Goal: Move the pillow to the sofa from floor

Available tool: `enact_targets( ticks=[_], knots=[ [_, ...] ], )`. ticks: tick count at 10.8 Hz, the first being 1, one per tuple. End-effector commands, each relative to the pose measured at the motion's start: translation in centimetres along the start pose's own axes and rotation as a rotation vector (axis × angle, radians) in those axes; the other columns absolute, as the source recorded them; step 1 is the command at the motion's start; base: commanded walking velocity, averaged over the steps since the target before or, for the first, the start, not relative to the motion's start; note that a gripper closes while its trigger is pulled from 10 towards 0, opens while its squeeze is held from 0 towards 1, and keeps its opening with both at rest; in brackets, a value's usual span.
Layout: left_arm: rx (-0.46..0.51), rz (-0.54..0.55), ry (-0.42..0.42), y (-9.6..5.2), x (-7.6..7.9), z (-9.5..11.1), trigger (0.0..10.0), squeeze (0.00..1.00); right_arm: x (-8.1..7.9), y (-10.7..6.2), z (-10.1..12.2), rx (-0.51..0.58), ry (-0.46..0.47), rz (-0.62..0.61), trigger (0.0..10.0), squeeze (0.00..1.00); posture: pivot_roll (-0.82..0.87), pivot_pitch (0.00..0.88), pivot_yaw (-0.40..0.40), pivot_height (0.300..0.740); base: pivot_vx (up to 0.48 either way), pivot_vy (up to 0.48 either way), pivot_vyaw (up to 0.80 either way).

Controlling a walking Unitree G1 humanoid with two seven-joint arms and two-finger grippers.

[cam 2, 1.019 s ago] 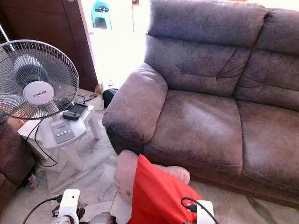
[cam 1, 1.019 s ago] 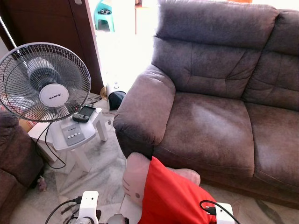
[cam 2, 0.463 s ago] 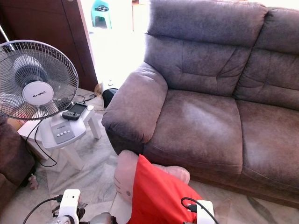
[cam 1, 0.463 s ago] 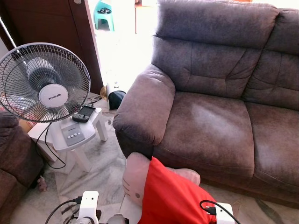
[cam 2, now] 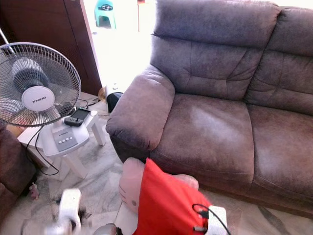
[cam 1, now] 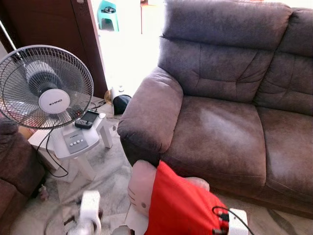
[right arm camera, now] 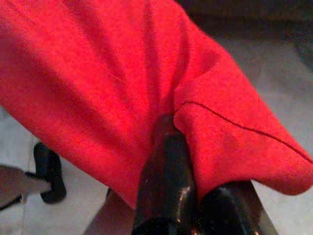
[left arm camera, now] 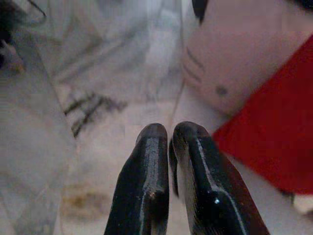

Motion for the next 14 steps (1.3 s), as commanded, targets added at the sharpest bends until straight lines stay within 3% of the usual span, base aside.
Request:
enact_targets(
  ticks=[1,2,3,4,7,9,11,14],
  knots=[
    [0.064,-0.003,-0.028,0.3,0.3,1.8,10.0,0.00,0.0,0.8,5.3,0.133,0.006,0.000,10.0,0.00,0.09,0.048,-0.029,0.693,0.000,0.000,0.00],
    [0.107,-0.017,-0.034,0.4,0.7,3.0,10.0,0.00,-0.2,1.0,8.3,0.214,0.015,0.008,10.0,0.00,0.09,0.045,-0.030,0.693,0.000,0.000,0.00],
    [0.171,-0.033,-0.045,0.6,1.3,4.9,10.0,0.00,-1.0,0.7,12.6,0.359,0.031,0.028,10.0,0.00,0.09,0.047,-0.032,0.693,0.000,0.000,0.00],
    [0.221,-0.049,-0.053,0.6,1.6,6.2,10.0,0.00,-1.7,0.3,14.6,0.439,0.026,0.049,10.0,0.00,0.09,0.049,-0.032,0.693,0.000,0.000,0.00],
    [0.366,-0.084,-0.092,0.4,2.2,10.2,10.0,0.00,-2.0,-0.5,18.3,0.564,0.041,0.089,10.0,0.00,0.09,0.053,-0.038,0.693,0.000,0.000,0.00],
    [0.476,-0.128,-0.185,-0.1,2.9,13.8,10.0,0.00,-1.9,-1.5,21.0,0.667,0.029,0.127,10.0,0.00,0.09,0.057,-0.041,0.693,0.000,0.000,0.00],
    [0.525,-0.202,-0.259,-0.4,4.4,16.0,10.0,0.00,-2.5,-2.9,24.1,0.778,-0.003,0.169,10.0,0.00,0.09,0.058,-0.040,0.693,0.000,0.000,0.00],
    [0.493,-0.258,-0.423,-0.3,4.9,16.4,10.0,0.00,-2.9,-5.0,27.6,0.904,0.005,0.185,10.0,0.00,0.09,0.058,-0.039,0.693,0.000,0.000,0.00]
  ],
)
Point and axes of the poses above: a point about 5 cm out from each wrist's last joint towards the gripper, its own y axis pointing out of the wrist towards the gripper, its own z axis along the axis of the wrist's last joint, x = y × z, the point moved 4 cm from there along y, pointing out of the wrist towards the gripper, and after that the axes turned 9 degrees about -y, right-handed, at the moved point
